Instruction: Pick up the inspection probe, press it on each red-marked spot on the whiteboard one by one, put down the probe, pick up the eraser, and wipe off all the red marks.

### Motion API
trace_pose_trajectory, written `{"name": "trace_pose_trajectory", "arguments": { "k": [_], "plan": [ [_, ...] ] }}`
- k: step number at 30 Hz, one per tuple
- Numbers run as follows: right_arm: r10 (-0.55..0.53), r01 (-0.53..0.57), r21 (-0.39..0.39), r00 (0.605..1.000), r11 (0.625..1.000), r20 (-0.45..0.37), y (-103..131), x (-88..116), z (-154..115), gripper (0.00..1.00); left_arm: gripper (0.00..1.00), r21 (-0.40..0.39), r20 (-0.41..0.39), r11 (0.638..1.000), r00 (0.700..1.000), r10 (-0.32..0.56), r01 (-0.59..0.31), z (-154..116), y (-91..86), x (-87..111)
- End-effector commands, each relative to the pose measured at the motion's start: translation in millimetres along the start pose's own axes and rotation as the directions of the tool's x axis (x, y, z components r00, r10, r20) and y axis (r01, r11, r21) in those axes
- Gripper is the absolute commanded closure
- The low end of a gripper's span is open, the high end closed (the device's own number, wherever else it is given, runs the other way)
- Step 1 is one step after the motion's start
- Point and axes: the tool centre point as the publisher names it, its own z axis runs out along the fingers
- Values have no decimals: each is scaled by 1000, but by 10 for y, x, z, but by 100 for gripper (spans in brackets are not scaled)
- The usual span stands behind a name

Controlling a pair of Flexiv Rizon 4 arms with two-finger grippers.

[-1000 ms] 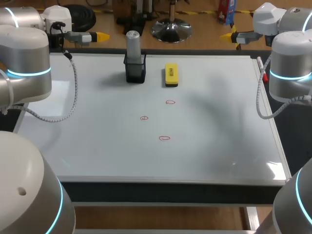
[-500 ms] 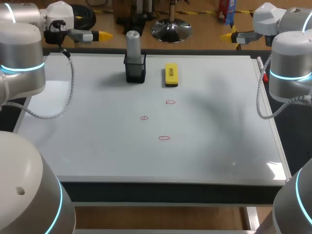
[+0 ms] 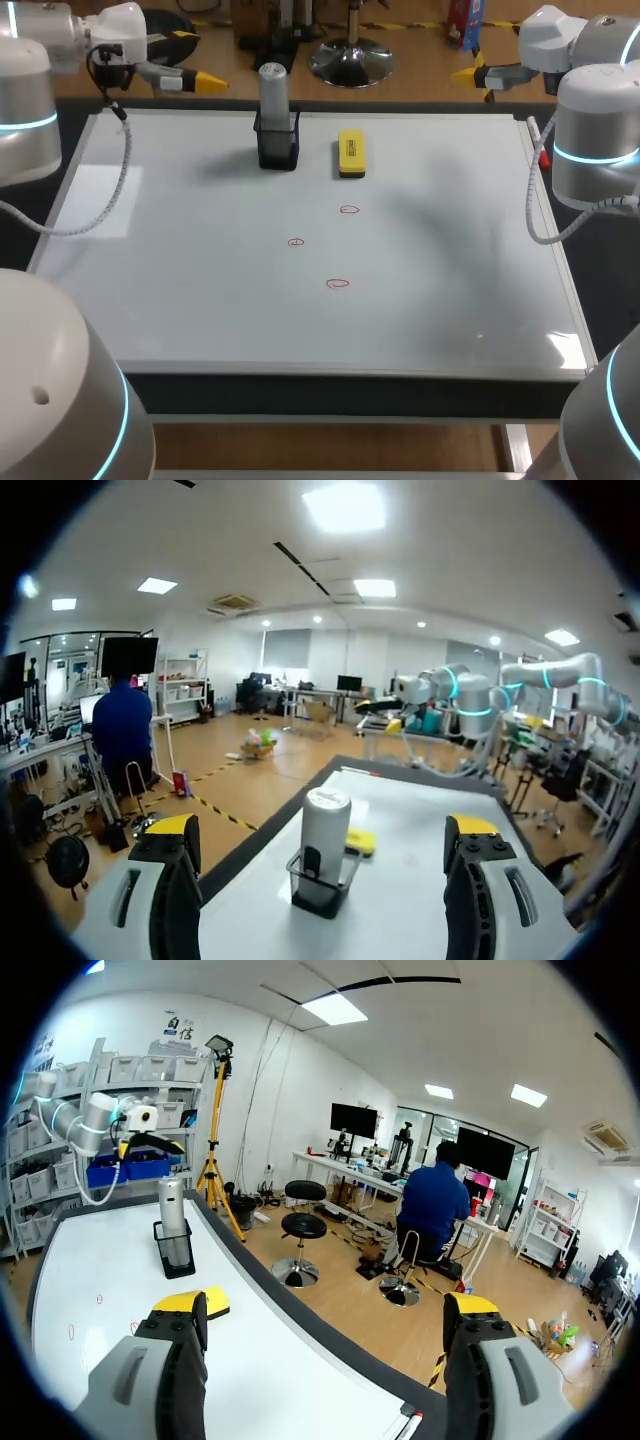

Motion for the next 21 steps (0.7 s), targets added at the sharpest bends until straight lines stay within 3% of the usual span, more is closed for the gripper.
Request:
{"name": "trace_pose_trajectory", "arguments": {
  "k": [1,7,15,21],
  "plan": [
    [0,0,1,1000,1000,-1,-1,-5,1,0,0,-2,-129,1000,991,21,-21,98,-11,-59],
    [0,0,1,1000,1000,-1,-1,-5,1,0,0,42,-180,998,982,62,-55,175,-12,-23],
    [0,0,1,1000,1000,-1,-1,-5,1,0,0,33,-272,998,960,67,-60,314,41,30],
    [0,0,1,1000,1000,-1,-1,-5,1,0,0,28,-293,998,954,61,-55,410,96,84]
  ]
}}
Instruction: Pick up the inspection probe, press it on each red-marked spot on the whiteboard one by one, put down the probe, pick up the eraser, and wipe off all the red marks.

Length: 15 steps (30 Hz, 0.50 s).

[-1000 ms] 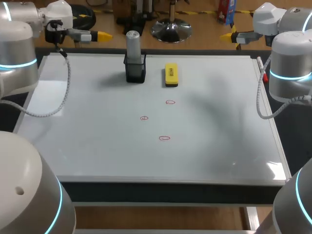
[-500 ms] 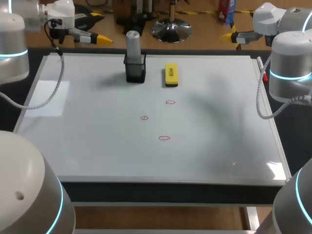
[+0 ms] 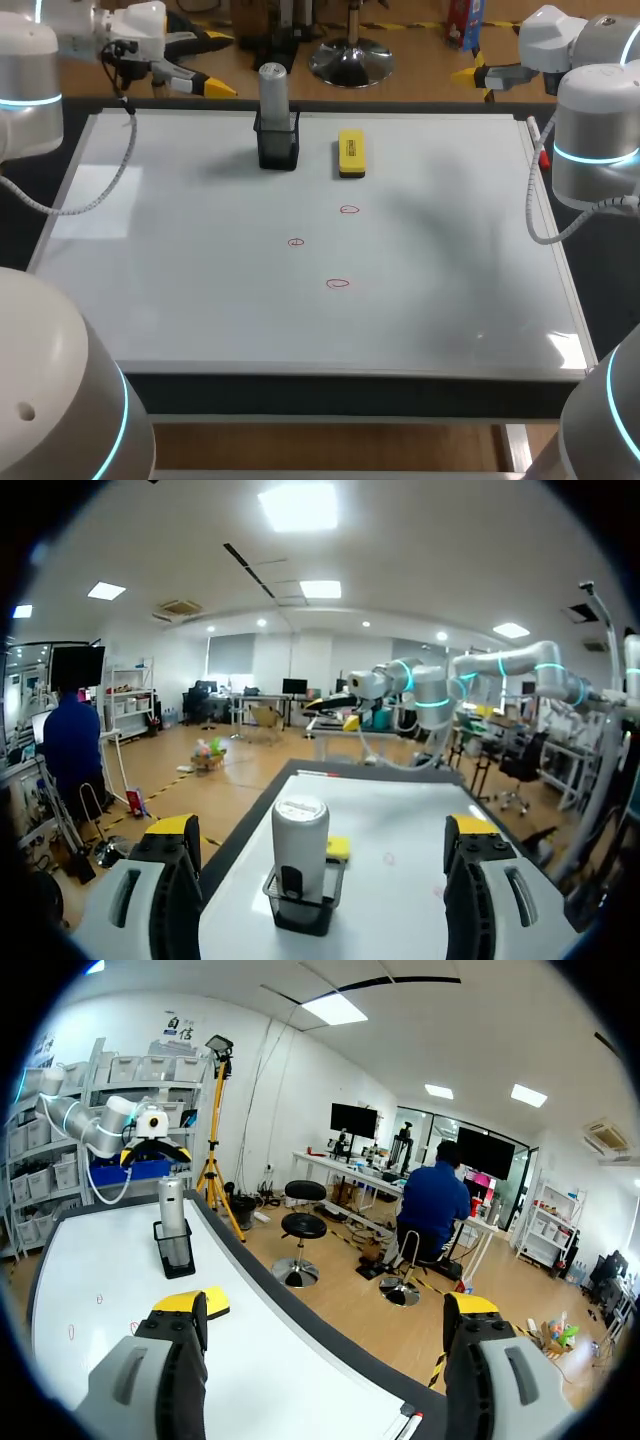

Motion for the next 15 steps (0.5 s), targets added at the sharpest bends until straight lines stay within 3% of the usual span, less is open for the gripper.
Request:
{"name": "trace_pose_trajectory", "arguments": {
  "k": [1,15],
  "plan": [
    [0,0,0,1000,1000,-1,-1,-5,1,0,0,-4,-56,1000,998,-3,3,74,57,-48],
    [0,0,0,1000,1000,-1,-1,-5,1,0,0,-53,-47,999,999,-12,10,385,186,-7]
  ]
}}
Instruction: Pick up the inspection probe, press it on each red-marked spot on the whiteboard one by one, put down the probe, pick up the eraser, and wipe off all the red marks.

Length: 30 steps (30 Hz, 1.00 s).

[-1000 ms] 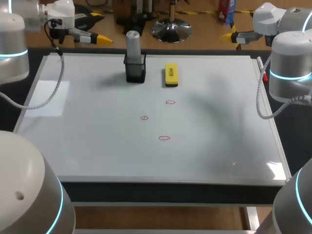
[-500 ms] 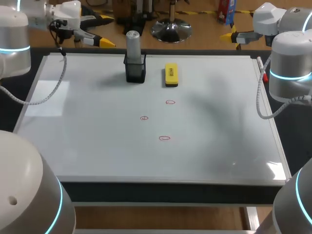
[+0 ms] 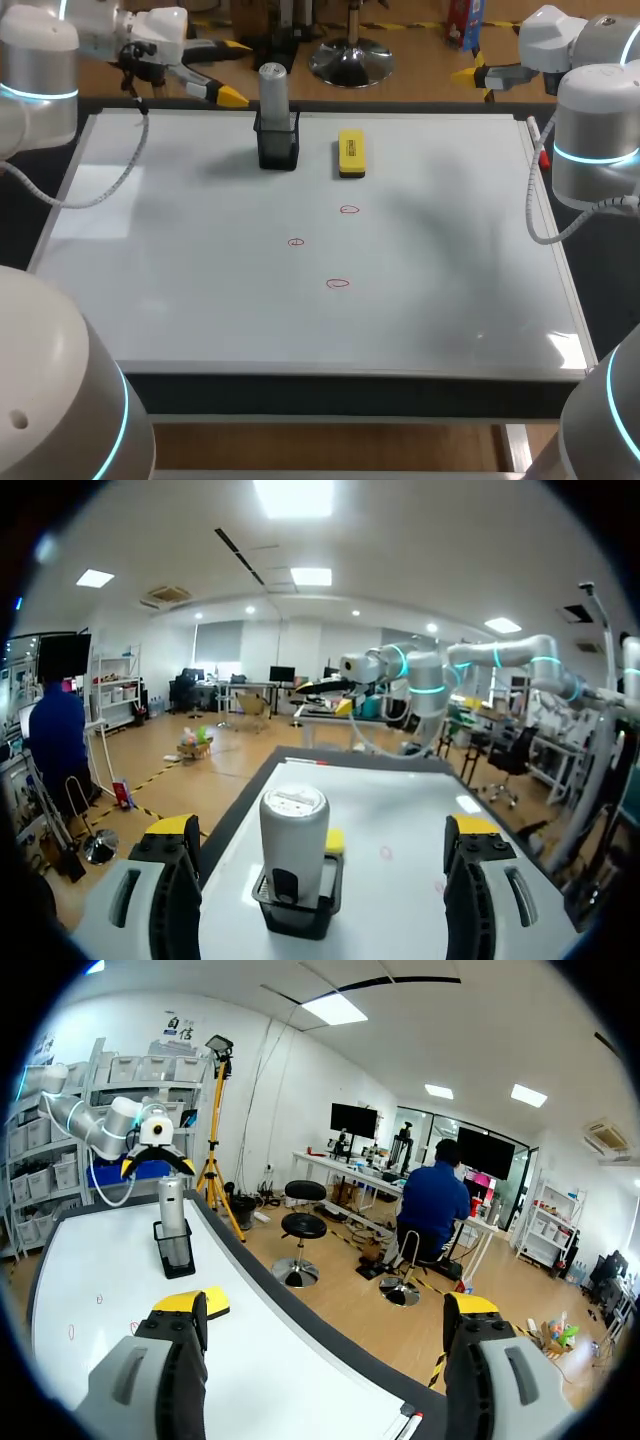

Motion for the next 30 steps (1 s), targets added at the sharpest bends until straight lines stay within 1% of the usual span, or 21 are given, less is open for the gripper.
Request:
{"name": "trace_pose_trajectory", "arguments": {
  "k": [1,12,22,30],
  "plan": [
    [0,0,0,1000,1000,-1,-1,-4,1,0,0,-3,14,1000,1000,2,-2,140,25,-11],
    [0,0,0,1000,1000,-1,-1,-4,1,0,0,-20,12,1000,1000,-1,1,440,117,-12],
    [0,0,0,1000,1000,-1,-1,-4,1,0,0,-32,20,999,1000,-14,15,564,238,-24],
    [0,0,0,1000,1000,-1,-1,-4,1,0,0,-38,53,999,998,-24,26,610,301,-69]
  ]
}}
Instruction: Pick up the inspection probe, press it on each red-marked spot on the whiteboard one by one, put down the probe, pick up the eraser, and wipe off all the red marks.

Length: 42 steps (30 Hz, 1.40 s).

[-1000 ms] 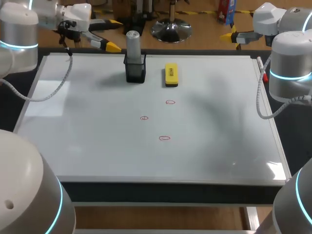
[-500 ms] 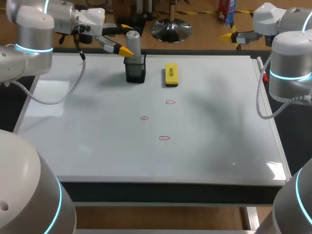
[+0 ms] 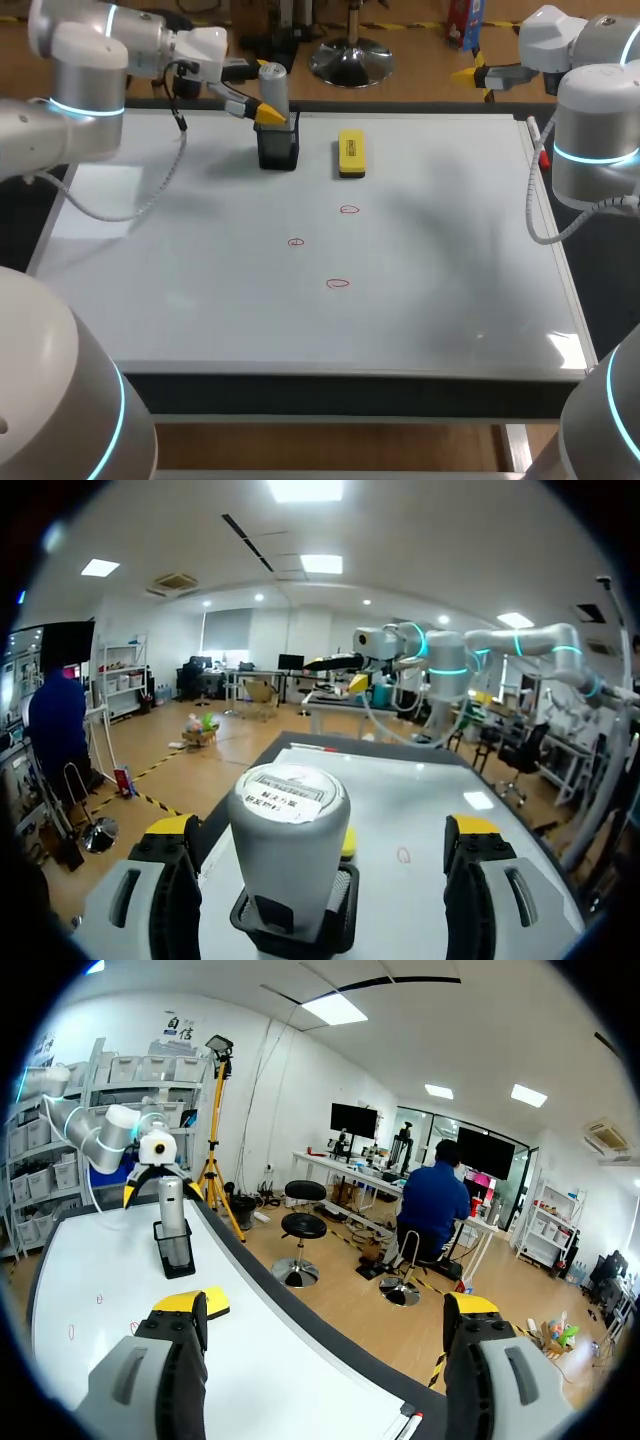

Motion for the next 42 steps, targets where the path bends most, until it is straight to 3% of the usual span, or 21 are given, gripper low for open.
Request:
{"name": "trace_pose_trajectory", "arguments": {
  "k": [1,21,23,24,26,27,28,29,42],
  "plan": [
    [0,0,0,1000,1000,-1,-1,-4,1,0,0,6,12,1000,1000,-2,2,45,23,5],
    [0,0,0,1000,1000,-1,-1,-4,1,0,6,3,7,1000,1000,3,-3,55,48,-63],
    [0,0,0,1000,1000,-1,-1,-4,1,0,24,2,5,1000,1000,4,-4,45,50,-69],
    [0,0,0,1000,1000,-1,-1,-4,1,0,46,1,3,1000,1000,4,-4,40,52,-70],
    [0,0,0,1000,1000,-1,-1,-4,1,0,59,-2,-1,1000,1000,3,-3,34,57,-72],
    [0,0,0,1000,1000,-1,-1,-4,1,0,70,-4,-4,1000,1000,4,-4,34,59,-72],
    [0,0,0,1000,1000,-1,-1,-4,1,0,82,-5,-5,1000,1000,4,-4,34,60,-71],
    [0,0,0,1000,1000,-1,-1,-4,1,0,100,-6,-5,1000,1000,4,-4,34,61,-71],
    [0,0,0,1000,1000,-1,-1,-4,1,0,100,3,-3,1000,1000,27,-27,36,-7,-70]
  ]
}}
